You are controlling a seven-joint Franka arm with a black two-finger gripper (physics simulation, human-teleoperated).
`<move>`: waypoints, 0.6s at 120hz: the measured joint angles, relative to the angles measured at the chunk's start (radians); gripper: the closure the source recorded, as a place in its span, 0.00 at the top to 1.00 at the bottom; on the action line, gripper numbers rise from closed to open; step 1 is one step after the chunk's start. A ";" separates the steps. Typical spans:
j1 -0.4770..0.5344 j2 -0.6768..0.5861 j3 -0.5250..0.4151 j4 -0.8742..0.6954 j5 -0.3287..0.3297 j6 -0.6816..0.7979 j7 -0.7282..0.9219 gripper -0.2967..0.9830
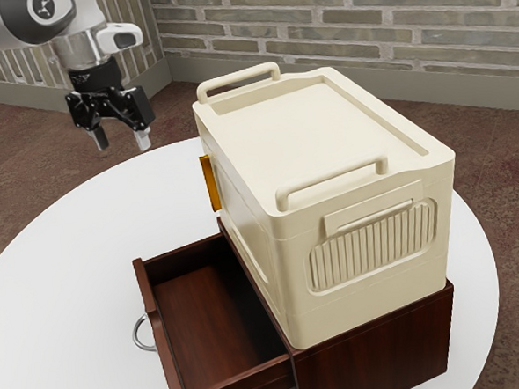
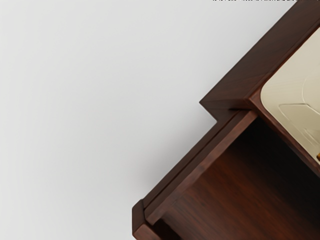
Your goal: Push the drawer handle with one arm to close the drawer
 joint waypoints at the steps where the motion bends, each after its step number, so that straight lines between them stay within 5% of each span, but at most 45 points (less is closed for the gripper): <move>1: 0.000 0.000 0.000 0.000 0.000 0.000 0.000 0.77; 24: 0.019 -0.061 -0.001 -0.079 0.010 0.019 0.000 0.77; 72: 0.020 -0.812 -0.026 -0.928 0.099 0.145 0.000 0.76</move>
